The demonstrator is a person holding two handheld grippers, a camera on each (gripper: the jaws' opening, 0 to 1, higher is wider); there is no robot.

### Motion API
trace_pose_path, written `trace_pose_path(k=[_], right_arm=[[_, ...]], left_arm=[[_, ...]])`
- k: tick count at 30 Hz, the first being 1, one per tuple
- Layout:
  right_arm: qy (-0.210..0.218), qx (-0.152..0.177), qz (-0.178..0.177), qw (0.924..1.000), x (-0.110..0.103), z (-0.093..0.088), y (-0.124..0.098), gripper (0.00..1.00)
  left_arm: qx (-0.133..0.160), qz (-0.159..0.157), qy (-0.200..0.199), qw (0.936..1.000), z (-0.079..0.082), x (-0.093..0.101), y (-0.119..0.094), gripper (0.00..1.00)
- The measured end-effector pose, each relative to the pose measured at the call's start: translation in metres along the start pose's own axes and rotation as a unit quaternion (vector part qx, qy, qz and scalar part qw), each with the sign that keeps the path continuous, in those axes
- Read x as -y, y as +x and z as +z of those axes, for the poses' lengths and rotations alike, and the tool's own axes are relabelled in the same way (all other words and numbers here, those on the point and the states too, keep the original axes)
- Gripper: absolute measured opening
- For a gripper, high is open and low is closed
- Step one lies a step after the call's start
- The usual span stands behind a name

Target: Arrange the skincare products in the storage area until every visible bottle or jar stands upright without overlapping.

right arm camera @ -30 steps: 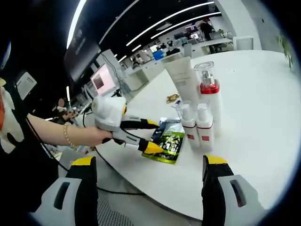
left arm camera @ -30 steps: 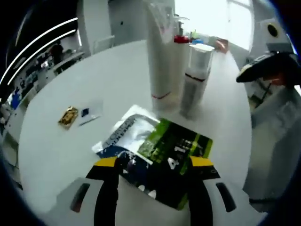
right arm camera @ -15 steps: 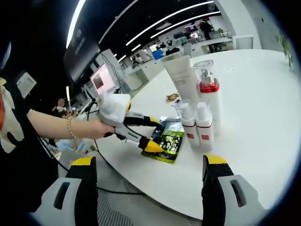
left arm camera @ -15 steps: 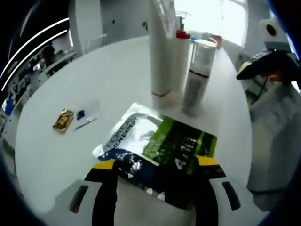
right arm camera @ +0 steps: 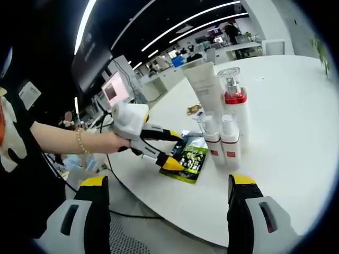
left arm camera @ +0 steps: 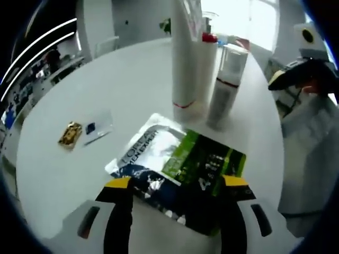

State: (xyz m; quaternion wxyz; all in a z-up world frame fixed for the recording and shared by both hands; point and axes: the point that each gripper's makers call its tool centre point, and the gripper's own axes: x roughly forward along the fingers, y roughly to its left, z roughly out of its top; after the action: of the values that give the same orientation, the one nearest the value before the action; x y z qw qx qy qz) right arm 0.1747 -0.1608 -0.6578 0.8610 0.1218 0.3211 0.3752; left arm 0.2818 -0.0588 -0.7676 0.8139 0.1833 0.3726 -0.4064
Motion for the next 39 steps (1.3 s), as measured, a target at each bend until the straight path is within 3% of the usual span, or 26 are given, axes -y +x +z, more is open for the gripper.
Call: trace_pose_path(k=[16,23,31,39], right_arm=[[-0.006,-0.004,-0.005,1.0,0.006,-0.002,0.0,0.94],[-0.012,-0.002,-0.01,0.9999,0.011,0.001,-0.003,0.96],[-0.019,-0.003,-0.021,0.9996,0.016,0.001,-0.007,0.98],[-0.028,-0.01,-0.021,0.9993,0.017,-0.003,-0.004,0.99]], left_arm=[[0.02,0.005,-0.005,0.9998,0.011,-0.001,-0.012,0.7],[0.023,0.017,-0.021,0.9994,0.004,-0.003,-0.024,0.74],[0.036,0.022,-0.042,0.9982,0.007,-0.001,-0.041,0.77],[0.046,0.034,-0.073,0.9957,-0.005,-0.007,-0.064,0.82]])
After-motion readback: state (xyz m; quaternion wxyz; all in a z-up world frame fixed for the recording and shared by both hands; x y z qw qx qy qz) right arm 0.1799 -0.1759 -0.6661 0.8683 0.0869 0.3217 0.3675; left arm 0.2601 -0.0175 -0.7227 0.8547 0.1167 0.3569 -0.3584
